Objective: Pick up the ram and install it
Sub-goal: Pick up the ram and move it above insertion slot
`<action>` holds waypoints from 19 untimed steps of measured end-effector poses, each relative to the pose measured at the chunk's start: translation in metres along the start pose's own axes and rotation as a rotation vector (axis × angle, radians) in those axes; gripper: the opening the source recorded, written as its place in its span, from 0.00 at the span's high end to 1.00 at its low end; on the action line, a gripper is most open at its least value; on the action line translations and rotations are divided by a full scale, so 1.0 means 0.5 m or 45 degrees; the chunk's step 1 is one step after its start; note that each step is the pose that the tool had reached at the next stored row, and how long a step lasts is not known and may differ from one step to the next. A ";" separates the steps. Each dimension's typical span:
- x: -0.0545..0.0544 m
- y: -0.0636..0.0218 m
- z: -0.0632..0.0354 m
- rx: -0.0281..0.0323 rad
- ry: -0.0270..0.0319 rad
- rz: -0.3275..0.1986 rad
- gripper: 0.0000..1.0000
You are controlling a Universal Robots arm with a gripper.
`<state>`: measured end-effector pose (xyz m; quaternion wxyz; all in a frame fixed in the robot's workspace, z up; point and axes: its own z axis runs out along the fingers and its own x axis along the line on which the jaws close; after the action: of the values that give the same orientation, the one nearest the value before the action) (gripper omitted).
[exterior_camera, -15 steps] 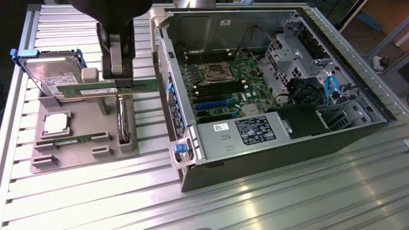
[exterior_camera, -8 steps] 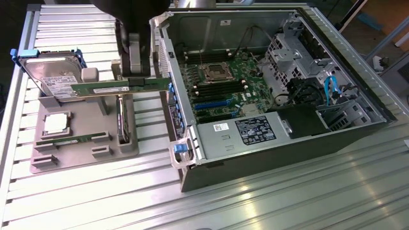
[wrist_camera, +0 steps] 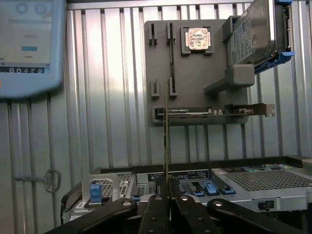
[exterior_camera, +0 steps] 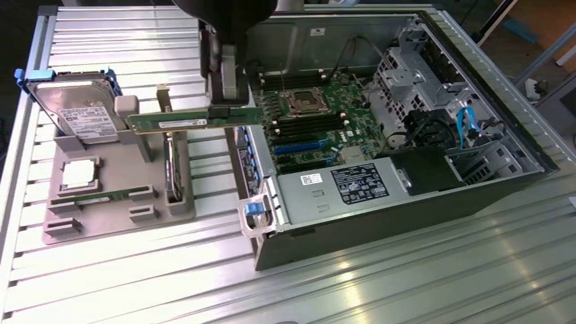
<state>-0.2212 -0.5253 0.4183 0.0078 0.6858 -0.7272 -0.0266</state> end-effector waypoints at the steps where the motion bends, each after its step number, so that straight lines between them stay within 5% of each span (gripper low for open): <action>1: 0.000 -0.007 0.000 -0.0005 0.0000 0.000 0.88; 8: -0.004 -0.070 -0.003 -0.0058 0.0004 0.000 0.88; 19: -0.008 -0.130 -0.006 -0.0109 0.0007 0.000 0.88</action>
<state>-0.1560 -0.5253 0.4183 0.0110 0.6857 -0.7272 -0.0295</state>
